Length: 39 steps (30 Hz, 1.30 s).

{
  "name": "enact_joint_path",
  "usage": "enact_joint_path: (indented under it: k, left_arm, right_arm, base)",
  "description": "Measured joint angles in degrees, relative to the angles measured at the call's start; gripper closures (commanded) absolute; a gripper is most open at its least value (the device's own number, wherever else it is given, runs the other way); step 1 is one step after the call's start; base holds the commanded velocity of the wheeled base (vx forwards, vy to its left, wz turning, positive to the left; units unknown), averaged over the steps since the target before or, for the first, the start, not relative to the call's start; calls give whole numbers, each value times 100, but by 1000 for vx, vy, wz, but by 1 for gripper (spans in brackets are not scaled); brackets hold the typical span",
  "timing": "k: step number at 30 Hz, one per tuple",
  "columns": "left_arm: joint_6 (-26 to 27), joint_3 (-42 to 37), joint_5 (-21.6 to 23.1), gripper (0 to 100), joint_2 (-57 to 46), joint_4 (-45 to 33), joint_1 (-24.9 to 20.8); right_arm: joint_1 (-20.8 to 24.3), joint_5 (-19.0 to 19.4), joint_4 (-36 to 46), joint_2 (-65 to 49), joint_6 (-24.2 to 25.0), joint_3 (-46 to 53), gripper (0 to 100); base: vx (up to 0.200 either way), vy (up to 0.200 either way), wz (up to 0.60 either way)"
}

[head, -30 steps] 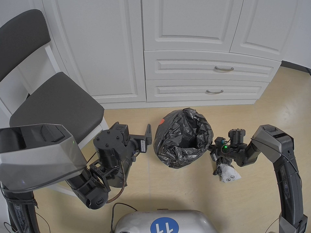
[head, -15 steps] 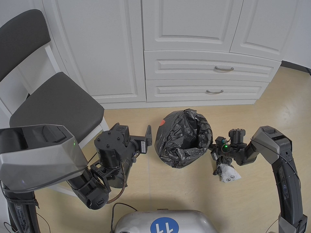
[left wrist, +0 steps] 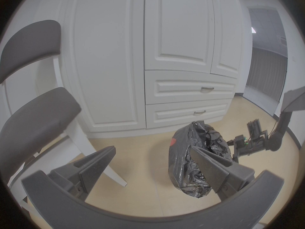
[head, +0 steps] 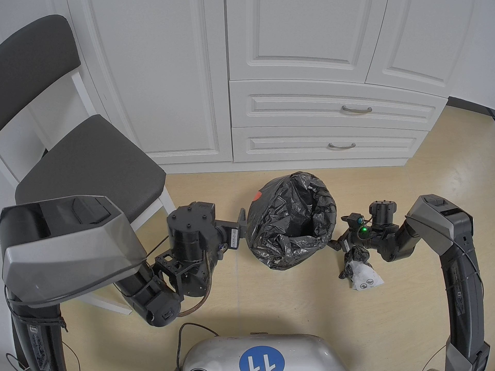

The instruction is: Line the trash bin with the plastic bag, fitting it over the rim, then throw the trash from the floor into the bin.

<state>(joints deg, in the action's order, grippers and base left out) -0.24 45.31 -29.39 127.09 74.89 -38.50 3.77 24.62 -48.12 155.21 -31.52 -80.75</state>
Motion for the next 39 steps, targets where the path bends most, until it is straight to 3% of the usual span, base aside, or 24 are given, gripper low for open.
enact_joint_path:
  k: [22, 30, 39]
  left_arm:
    - [-16, 4776, 347, 0, 1503, -4798, -50]
    - [-24, 5775, 361, 0, 2065, -5470, 61]
    - [-44, 5930, 332, 0, 2203, -5481, 221]
  right_arm:
    - [-52, 88, -1413, -1337, -9, 1721, 0]
    - [20, 69, -1517, -1504, -50, 1920, 0]
    - [-18, 68, -1519, -1514, -52, 1898, 0]
  base:
    - [0, 0, 0]
    - [0, 0, 0]
    - [0, 0, 0]
